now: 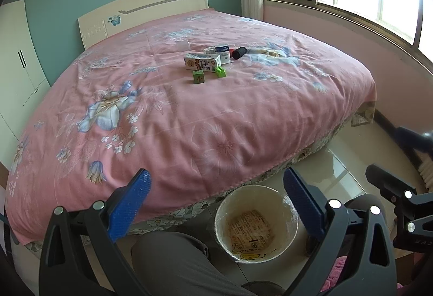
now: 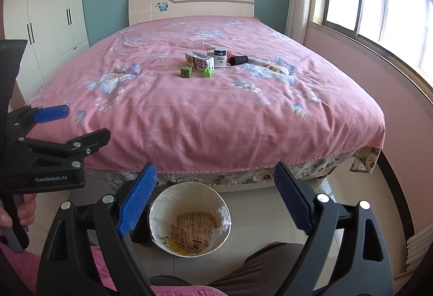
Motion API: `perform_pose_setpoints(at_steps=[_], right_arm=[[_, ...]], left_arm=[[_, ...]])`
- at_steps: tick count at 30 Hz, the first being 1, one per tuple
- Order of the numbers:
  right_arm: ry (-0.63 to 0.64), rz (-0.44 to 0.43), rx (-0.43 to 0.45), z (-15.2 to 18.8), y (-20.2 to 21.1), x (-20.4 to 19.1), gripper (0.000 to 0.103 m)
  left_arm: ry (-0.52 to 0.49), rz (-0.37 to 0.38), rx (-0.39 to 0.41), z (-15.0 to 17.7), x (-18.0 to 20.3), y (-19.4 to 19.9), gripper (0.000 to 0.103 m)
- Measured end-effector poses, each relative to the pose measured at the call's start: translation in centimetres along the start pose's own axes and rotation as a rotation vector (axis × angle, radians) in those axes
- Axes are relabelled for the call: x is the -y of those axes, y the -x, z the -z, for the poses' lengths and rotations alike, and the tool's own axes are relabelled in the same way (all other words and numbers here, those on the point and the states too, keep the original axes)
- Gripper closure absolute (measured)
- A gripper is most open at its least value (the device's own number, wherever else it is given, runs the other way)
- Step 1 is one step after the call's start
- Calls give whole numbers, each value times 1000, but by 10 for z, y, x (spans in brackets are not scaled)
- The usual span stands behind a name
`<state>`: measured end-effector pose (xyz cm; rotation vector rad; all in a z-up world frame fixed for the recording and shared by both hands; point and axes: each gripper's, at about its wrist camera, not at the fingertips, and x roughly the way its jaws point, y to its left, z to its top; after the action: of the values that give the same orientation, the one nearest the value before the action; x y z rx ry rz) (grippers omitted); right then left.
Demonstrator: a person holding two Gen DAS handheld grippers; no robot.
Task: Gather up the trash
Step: 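Grasp the green cube with the left tool while the right tool grasps the green Lego brick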
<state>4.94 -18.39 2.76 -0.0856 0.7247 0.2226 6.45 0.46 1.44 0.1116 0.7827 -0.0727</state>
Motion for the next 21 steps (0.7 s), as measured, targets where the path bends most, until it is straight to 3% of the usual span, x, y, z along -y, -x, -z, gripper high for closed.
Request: perform_pose_setpoints(at_steps=[9,16,21], right_arm=[[17,7,28,-65,-39,19,16],[20,-7,47,-111,-78,29,16],[44,-3,44,-143,-127,31,16]], left_arm=[[47,-58,27,-73,-24,-40,3],[76,-61,-4,-118,-40,-90,3],[107,-62,-35,-143,-48,-135,3]])
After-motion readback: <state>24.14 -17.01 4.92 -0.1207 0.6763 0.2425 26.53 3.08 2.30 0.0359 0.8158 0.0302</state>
